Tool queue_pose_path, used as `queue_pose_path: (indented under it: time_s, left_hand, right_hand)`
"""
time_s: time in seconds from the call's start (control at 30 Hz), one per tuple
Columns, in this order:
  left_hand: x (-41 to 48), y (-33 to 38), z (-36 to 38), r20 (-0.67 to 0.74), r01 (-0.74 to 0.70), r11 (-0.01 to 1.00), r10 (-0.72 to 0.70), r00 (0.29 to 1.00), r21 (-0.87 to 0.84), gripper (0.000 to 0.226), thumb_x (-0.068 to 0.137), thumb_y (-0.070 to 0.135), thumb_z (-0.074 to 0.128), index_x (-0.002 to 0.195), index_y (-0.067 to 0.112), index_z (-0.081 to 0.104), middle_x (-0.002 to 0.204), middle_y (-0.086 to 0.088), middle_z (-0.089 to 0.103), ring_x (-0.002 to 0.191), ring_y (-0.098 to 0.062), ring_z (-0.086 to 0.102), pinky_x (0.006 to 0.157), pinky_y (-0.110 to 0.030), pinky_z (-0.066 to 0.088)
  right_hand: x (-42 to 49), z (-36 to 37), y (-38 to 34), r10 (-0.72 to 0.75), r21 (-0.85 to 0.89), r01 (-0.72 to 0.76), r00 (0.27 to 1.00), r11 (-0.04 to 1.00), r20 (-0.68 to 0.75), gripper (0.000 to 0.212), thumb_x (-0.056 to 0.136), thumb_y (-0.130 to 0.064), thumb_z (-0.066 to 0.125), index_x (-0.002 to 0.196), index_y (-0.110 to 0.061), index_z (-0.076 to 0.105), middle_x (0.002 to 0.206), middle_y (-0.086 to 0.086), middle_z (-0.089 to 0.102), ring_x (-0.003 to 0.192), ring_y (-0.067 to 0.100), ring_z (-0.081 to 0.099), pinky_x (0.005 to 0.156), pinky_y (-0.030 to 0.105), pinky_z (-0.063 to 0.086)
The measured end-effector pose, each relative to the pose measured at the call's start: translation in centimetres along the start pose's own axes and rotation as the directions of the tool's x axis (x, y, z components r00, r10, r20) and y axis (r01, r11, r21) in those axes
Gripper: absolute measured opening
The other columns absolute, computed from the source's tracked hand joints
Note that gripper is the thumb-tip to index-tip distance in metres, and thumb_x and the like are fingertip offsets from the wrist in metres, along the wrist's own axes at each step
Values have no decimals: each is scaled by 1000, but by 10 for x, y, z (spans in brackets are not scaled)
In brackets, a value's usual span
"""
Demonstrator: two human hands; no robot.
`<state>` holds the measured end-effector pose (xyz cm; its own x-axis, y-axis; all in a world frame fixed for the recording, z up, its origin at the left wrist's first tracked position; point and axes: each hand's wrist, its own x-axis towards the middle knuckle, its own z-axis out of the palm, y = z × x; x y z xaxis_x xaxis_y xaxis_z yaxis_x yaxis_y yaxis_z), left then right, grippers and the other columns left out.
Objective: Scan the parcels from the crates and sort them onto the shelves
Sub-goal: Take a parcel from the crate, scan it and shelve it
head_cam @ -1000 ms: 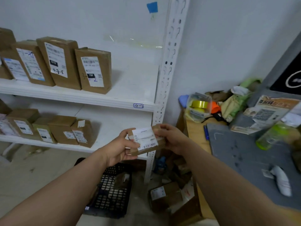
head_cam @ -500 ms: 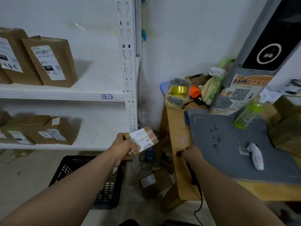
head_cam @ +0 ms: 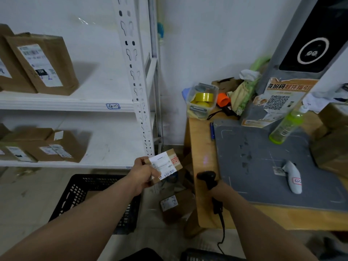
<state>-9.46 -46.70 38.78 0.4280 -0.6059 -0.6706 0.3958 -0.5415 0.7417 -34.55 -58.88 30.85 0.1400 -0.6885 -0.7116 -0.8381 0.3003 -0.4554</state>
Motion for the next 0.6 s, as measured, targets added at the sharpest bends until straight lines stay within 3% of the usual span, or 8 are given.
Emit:
queue_pose_path:
  time_s: [0.07,0.13,0.2,0.27,0.37,0.5,0.6]
  left_hand:
    - [1,-2,-3,-13,7,1000,-7,1000,-6,74,76,-24,61,130,25,46,117,-10,65,101,-31,65,72,-41,61]
    - [3,-4,-7,-34,-4,1000,4,999,-2,73,77,-26,59,130,24,49,117,-9,65,101,-30,64,79,-44,60]
    - [6,-8,-11,-68,-14,1000,15,998,7,71,76,-26,60,127,22,51,121,-11,64,105,-33,63,85,-49,60]
    - [9,-11,-13,-108,-25,1000,26,994,13,70,75,-25,63,125,23,51,124,-12,63,108,-36,63,87,-53,60]
    - [7,-13,-13,-161,-58,998,59,985,17,73,75,-26,64,129,22,48,126,-14,59,107,-37,62,82,-51,61]
    - [1,-10,-12,-198,-89,996,92,976,23,70,79,-27,61,128,20,46,121,-14,56,88,-28,59,56,-34,55]
    - [-2,-9,-13,-190,-87,996,90,978,25,74,80,-26,62,136,19,45,121,-12,52,101,-33,58,57,-33,55]
  right_hand:
    - [-12,-7,-3,-3,184,-19,993,983,120,37,92,-2,59,128,-10,52,112,17,60,97,29,61,81,42,58]
    - [-27,-14,-9,-80,337,-8,966,941,246,39,89,1,64,122,-17,54,112,18,61,92,29,61,80,42,58]
    - [-40,-21,-18,-191,399,52,929,915,316,42,85,2,70,117,-23,58,112,17,62,92,29,62,86,42,58]
    - [-52,-24,-30,-268,422,105,898,901,348,44,84,0,73,119,-23,59,106,16,63,86,27,62,82,39,57]
    - [-66,-24,-44,-340,427,171,870,888,359,38,88,-5,72,120,-22,60,94,12,62,73,21,60,70,36,55]
    - [-77,-24,-55,-403,391,249,830,886,384,31,90,-12,72,118,-22,62,89,7,63,71,17,60,68,34,53]
    - [-80,-21,-60,-421,355,290,823,889,381,34,89,-14,72,120,-20,61,90,6,64,72,16,60,67,32,53]
